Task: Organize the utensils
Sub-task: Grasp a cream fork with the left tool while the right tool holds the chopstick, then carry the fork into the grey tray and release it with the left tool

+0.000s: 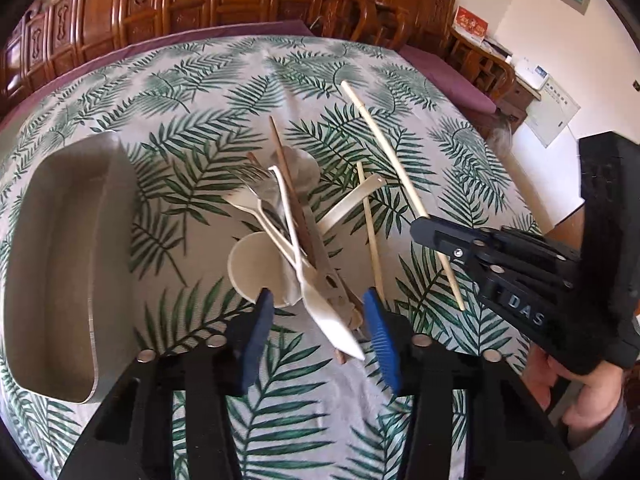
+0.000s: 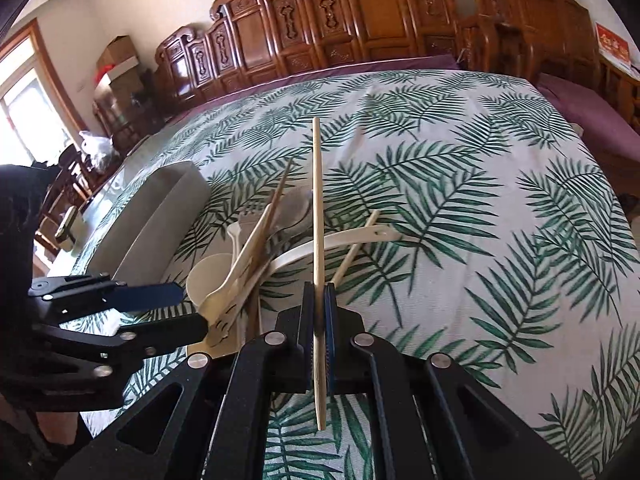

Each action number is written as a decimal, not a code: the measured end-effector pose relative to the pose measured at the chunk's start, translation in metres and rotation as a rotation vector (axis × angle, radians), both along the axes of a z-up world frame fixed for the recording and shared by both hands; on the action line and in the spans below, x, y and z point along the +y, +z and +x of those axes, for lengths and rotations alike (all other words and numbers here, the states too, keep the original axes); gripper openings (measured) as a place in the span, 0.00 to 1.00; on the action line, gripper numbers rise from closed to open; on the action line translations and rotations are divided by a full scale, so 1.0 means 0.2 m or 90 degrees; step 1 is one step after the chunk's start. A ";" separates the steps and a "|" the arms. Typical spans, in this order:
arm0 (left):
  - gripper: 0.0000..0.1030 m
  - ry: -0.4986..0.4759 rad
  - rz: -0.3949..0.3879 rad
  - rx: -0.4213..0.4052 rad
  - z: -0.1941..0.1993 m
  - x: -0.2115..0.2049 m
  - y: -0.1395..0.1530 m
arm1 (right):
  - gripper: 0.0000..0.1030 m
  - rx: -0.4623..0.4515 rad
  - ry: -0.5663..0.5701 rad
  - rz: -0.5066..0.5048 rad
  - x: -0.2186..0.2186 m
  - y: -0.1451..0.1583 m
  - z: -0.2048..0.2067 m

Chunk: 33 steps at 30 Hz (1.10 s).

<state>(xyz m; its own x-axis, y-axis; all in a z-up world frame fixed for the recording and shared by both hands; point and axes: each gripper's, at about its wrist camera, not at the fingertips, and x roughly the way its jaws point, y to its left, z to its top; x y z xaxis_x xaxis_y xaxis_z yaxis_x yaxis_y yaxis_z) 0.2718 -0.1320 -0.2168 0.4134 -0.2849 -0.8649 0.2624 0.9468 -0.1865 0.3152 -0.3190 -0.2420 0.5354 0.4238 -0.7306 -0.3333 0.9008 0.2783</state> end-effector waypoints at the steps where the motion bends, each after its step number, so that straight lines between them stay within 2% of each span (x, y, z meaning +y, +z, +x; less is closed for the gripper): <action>1: 0.34 0.001 0.008 0.003 0.00 -0.01 -0.01 | 0.06 -0.002 0.000 0.000 0.00 0.01 0.00; 3: 0.20 0.006 0.017 0.011 0.00 -0.01 -0.03 | 0.06 -0.006 0.000 0.002 -0.01 0.02 -0.01; 12: 0.02 0.025 0.067 -0.004 -0.01 0.03 -0.02 | 0.06 -0.009 0.000 0.000 0.01 0.03 -0.02; 25: 0.01 0.040 0.107 -0.067 -0.04 0.15 0.10 | 0.06 -0.016 0.016 -0.009 0.09 0.06 -0.05; 33: 0.01 0.052 0.090 -0.094 -0.06 0.34 0.18 | 0.06 -0.029 0.035 -0.002 0.20 0.11 -0.11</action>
